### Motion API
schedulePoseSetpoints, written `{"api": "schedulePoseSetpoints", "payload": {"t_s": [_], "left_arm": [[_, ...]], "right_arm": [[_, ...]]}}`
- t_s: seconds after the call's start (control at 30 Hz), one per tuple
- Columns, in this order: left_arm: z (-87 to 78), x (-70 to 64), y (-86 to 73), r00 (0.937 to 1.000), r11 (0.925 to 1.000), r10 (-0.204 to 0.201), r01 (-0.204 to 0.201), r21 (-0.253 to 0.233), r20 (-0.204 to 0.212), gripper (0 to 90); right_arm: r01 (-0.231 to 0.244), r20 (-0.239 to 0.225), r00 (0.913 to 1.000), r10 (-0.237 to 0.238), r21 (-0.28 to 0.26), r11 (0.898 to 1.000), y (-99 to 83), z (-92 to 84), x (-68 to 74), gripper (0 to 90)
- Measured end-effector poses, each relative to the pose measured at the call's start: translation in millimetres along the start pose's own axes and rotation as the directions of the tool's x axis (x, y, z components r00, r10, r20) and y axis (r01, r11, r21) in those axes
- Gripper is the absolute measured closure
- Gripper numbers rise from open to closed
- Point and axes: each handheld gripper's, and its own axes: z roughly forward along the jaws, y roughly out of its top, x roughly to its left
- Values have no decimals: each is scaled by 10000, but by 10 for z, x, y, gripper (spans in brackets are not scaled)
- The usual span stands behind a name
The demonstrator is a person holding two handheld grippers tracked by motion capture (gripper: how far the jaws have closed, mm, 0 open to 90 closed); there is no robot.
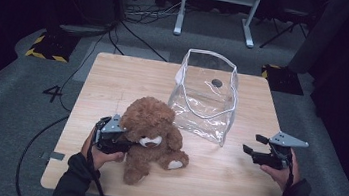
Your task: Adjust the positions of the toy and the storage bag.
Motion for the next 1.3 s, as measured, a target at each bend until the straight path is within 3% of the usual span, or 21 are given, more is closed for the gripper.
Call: {"api": "schedulePoseSetpoints", "payload": {"t_s": [0.07,0.1,0.17,0.23,0.37,0.43,0.6,0.67,0.8,0.83,0.97,1.07,1.2,1.3], "left_arm": [[-69,20,-52,9987,9996,-281,278,-84,-415,589],[-69,20,-52,9987,9996,-281,278,-84,-415,589],[-120,44,-89,9966,9990,-453,448,-79,-694,589],[-161,65,-133,9919,9974,-700,675,-268,-1063,589],[-245,126,-222,9807,9923,-1191,1120,-536,-1552,590],[-285,156,-255,9725,9882,-1494,1407,-606,-1789,590],[-352,168,-314,9505,9811,-1907,1760,-805,-2454,593],[-360,176,-336,9444,9766,-2110,1928,-952,-2523,592],[-341,168,-339,9458,9780,-2043,1860,-948,-2524,592],[-333,162,-333,9464,9788,-2006,1825,-934,-2531,592],[-314,153,-325,9544,9847,-1706,1561,-776,-2451,594],[-309,171,-339,9567,9805,-1898,1731,-929,-2207,595],[-312,180,-350,9565,9783,-1987,1805,-1016,-2136,595],[-311,183,-348,9562,9788,-1968,1788,-1002,-2167,593]], "right_arm": [[530,-138,9985,-536,-385,9979,308,-86,64,289],[530,-138,9985,-536,-385,9979,308,-86,64,289],[624,-375,9972,-652,-731,9954,492,-146,79,290],[895,-302,9952,-928,-972,9912,680,-200,113,290],[1329,-245,9903,-1370,-1273,9829,947,-282,173,290],[1303,-540,9886,-1403,-1580,9788,1087,-322,184,290],[1818,-423,9803,-1932,-1910,9646,1336,-376,262,290],[1958,-573,9760,-2103,-1936,9614,1410,-366,302,291],[2305,-960,9626,-2532,-2003,9522,1479,-292,467,299],[2305,-960,9626,-2532,-2003,9522,1479,-292,467,299],[2480,-1281,9530,-2744,-1899,9500,1501,-179,584,303],[2639,-1544,9446,-2898,-1682,9498,1495,-46,669,305],[2894,-1563,9387,-3072,-1269,9488,1478,71,703,323],[3031,-1200,9424,-3123,-890,9488,1453,169,687,439]]}}
